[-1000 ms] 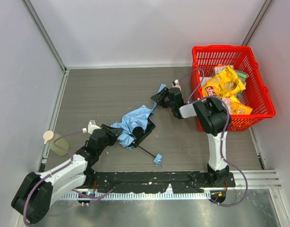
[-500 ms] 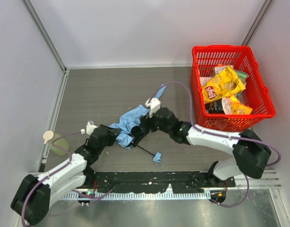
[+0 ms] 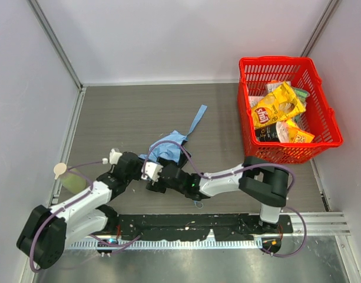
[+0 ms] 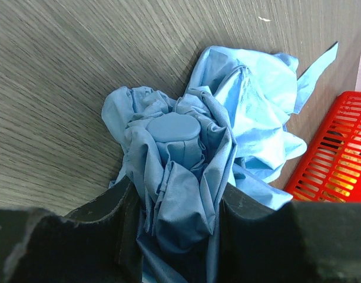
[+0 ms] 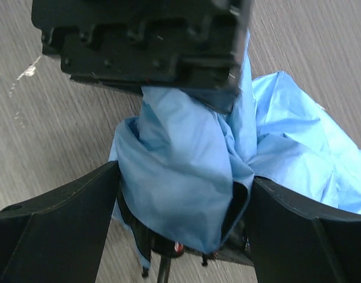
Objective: Put away the umbrella
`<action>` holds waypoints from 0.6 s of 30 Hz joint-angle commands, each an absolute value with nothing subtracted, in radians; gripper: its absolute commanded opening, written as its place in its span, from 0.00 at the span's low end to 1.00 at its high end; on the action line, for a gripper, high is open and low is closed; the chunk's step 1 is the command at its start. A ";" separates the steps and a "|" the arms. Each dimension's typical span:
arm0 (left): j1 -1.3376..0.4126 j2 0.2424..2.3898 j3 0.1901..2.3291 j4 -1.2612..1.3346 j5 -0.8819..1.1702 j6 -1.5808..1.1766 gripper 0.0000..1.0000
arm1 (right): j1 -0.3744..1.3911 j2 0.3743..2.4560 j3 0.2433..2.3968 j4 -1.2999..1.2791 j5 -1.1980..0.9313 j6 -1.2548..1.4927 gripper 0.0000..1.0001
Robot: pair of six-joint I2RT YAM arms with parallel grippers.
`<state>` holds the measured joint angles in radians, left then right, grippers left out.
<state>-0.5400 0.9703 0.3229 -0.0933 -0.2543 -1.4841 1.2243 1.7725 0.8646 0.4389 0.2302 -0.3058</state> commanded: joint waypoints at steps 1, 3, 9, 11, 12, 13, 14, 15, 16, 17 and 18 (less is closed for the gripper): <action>-0.557 0.996 0.336 -0.199 -0.258 -1.471 0.00 | 1.268 1.856 0.949 0.606 0.425 -0.423 0.85; -0.564 0.996 0.334 -0.206 -0.253 -1.474 0.00 | 1.270 1.908 1.004 0.615 0.460 -0.436 0.85; -0.578 0.976 0.345 -0.248 -0.261 -1.471 0.00 | 1.298 2.031 1.065 0.620 0.657 -0.393 0.77; -0.583 0.974 0.348 -0.258 -0.267 -1.473 0.00 | 1.315 2.054 1.066 0.611 0.725 -0.345 0.57; -0.587 0.974 0.348 -0.258 -0.271 -1.476 0.00 | 1.322 2.056 1.057 0.614 0.747 -0.301 0.45; -0.591 0.979 0.350 -0.259 -0.275 -1.477 0.00 | 1.336 2.051 1.025 0.624 0.764 -0.278 0.33; -0.592 0.980 0.351 -0.262 -0.276 -1.479 0.00 | 1.342 2.052 1.013 0.627 0.775 -0.225 0.28; -0.598 0.979 0.353 -0.267 -0.281 -1.482 0.00 | 1.345 2.057 0.999 0.612 0.788 -0.184 0.19; -0.604 0.979 0.353 -0.267 -0.290 -1.483 0.00 | 1.347 2.060 0.990 0.592 0.790 -0.116 0.15; -0.609 0.977 0.353 -0.265 -0.298 -1.486 0.00 | 1.347 2.059 0.967 0.588 0.792 -0.086 0.02; -0.617 0.976 0.353 -0.264 -0.301 -1.488 0.00 | 1.348 2.056 0.948 0.594 0.796 -0.033 0.01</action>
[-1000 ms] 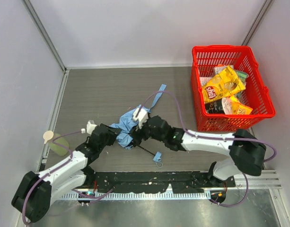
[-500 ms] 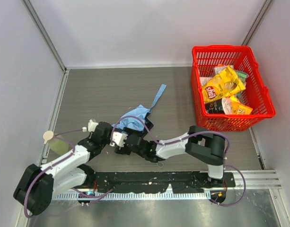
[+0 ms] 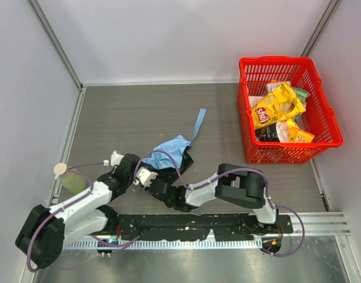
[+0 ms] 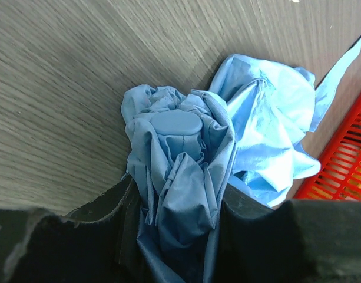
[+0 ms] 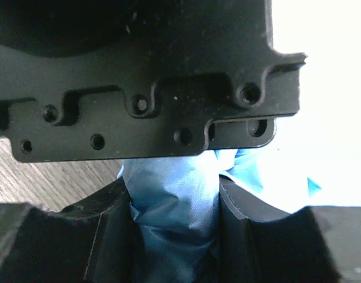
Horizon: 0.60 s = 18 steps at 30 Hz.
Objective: Put away the umbrella
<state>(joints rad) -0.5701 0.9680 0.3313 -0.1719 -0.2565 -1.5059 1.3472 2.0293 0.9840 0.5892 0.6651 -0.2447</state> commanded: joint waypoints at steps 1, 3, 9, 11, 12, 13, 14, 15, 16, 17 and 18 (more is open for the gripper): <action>-0.618 0.973 0.354 -0.262 -0.307 -1.485 0.00 | 1.348 2.045 0.910 0.601 0.786 -0.009 0.01; -0.624 0.966 0.360 -0.258 -0.317 -1.474 0.00 | 1.347 2.017 0.826 0.646 0.735 0.067 0.01; -0.626 0.859 0.328 -0.183 -0.356 -1.404 0.60 | 1.298 1.997 0.623 0.960 0.499 0.233 0.01; -0.624 0.806 0.308 -0.164 -0.370 -1.388 0.71 | 1.258 2.009 0.575 1.047 0.416 0.279 0.01; -0.623 0.775 0.301 -0.152 -0.373 -1.369 0.95 | 1.231 2.023 0.549 1.078 0.346 0.291 0.01; -0.623 0.747 0.293 -0.143 -0.371 -1.355 1.00 | 1.215 2.031 0.532 1.142 0.313 0.328 0.01; -0.624 0.726 0.285 -0.129 -0.371 -1.345 1.00 | 1.183 2.054 0.513 1.169 0.240 0.343 0.01; -0.624 0.701 0.278 -0.118 -0.370 -1.335 1.00 | 1.161 2.068 0.509 1.224 0.194 0.382 0.01; -0.624 0.683 0.266 -0.100 -0.364 -1.327 1.00 | 1.116 2.097 0.512 1.238 0.087 0.399 0.01; -0.623 0.664 0.253 -0.075 -0.353 -1.313 1.00 | 1.097 2.112 0.514 1.256 0.040 0.437 0.01; -0.621 0.641 0.239 -0.063 -0.347 -1.310 1.00 | 1.056 2.131 0.528 1.259 -0.071 0.448 0.01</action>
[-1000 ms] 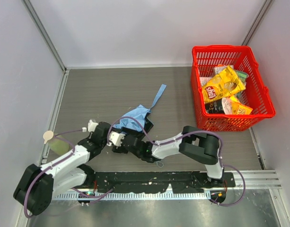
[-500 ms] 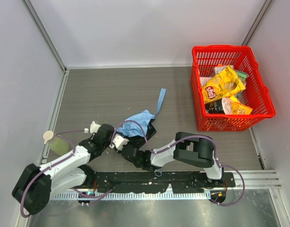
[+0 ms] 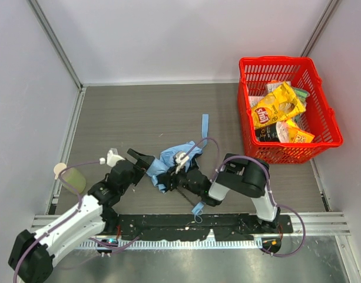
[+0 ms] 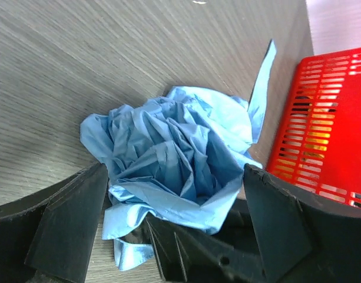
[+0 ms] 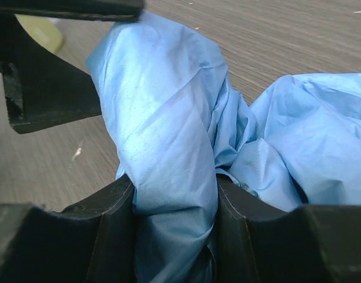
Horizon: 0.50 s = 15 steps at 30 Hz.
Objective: Put away the umbrella
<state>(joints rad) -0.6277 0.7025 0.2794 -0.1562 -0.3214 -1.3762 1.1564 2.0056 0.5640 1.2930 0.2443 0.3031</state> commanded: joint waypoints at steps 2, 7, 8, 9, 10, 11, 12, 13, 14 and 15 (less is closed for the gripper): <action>-0.621 0.598 0.213 -0.049 -0.342 -1.312 1.00 | 1.000 2.147 0.543 1.252 -0.173 0.486 0.01; -0.621 0.508 0.172 -0.074 -0.331 -1.322 1.00 | 0.868 2.200 0.604 1.184 -0.363 0.566 0.01; -0.623 0.506 0.167 -0.075 -0.330 -1.333 1.00 | 0.861 2.215 0.621 1.177 -0.386 0.572 0.01; -0.621 0.508 0.163 -0.074 -0.334 -1.354 1.00 | 0.847 2.223 0.630 1.172 -0.405 0.584 0.01; -0.621 0.518 0.161 -0.072 -0.339 -1.380 1.00 | 0.842 2.239 0.658 1.158 -0.438 0.589 0.01; -0.623 0.541 0.160 -0.063 -0.342 -1.408 1.00 | 0.833 2.246 0.673 1.123 -0.457 0.592 0.01; -0.623 0.572 0.158 -0.042 -0.348 -1.428 1.00 | 0.828 2.255 0.702 1.096 -0.489 0.591 0.01; -0.621 0.610 0.156 -0.006 -0.347 -1.440 1.00 | 0.822 2.255 0.712 1.085 -0.514 0.588 0.01; -0.621 0.648 0.153 0.045 -0.348 -1.448 1.00 | 0.818 2.255 0.728 1.060 -0.523 0.588 0.01; -0.621 0.702 0.155 0.101 -0.344 -1.450 1.00 | 0.810 2.255 0.739 1.043 -0.546 0.586 0.01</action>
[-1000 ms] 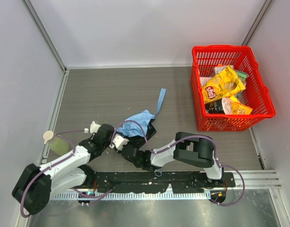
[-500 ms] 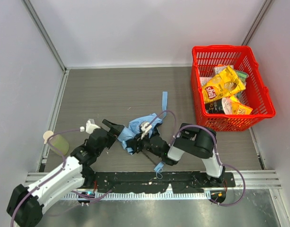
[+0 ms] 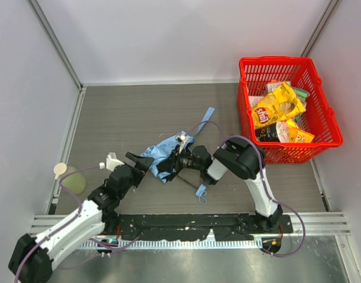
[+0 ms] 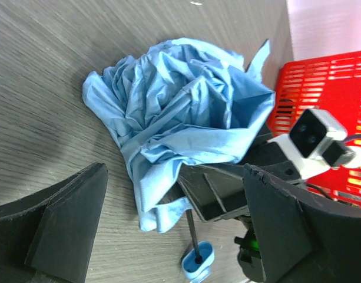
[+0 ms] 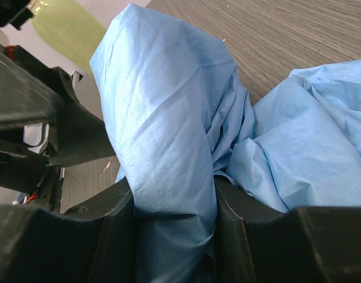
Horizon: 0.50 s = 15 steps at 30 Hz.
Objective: Put away the umbrella
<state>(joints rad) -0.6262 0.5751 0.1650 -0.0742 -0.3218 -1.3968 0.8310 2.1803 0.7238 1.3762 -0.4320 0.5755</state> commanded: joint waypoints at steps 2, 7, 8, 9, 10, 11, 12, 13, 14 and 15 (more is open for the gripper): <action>-0.623 0.800 0.163 0.194 -0.330 -1.454 1.00 | 0.795 2.255 0.768 0.985 -0.564 0.569 0.01; -0.621 0.946 0.150 0.357 -0.406 -1.485 1.00 | 0.787 2.255 0.804 0.925 -0.620 0.537 0.01; -0.623 0.963 0.153 0.376 -0.426 -1.476 1.00 | 0.787 2.255 0.808 0.920 -0.629 0.534 0.01; -0.623 0.977 0.166 0.376 -0.446 -1.461 1.00 | 0.785 2.258 0.814 0.905 -0.632 0.528 0.01; -0.624 0.997 0.181 0.356 -0.463 -1.454 1.00 | 0.785 2.260 0.825 0.894 -0.637 0.520 0.01; -0.624 1.011 0.199 0.326 -0.478 -1.451 0.99 | 0.784 2.261 0.830 0.878 -0.649 0.508 0.01; -0.624 1.023 0.218 0.290 -0.492 -1.448 1.00 | 0.785 2.260 0.842 0.867 -0.650 0.505 0.01; -0.623 1.038 0.233 0.250 -0.506 -1.445 1.00 | 0.785 2.260 0.848 0.844 -0.661 0.488 0.01; -0.624 1.051 0.253 0.195 -0.517 -1.459 1.00 | 0.784 2.253 0.862 0.833 -0.667 0.470 0.01; -0.624 1.069 0.264 0.177 -0.523 -1.459 1.00 | 0.785 2.250 0.871 0.798 -0.679 0.456 0.01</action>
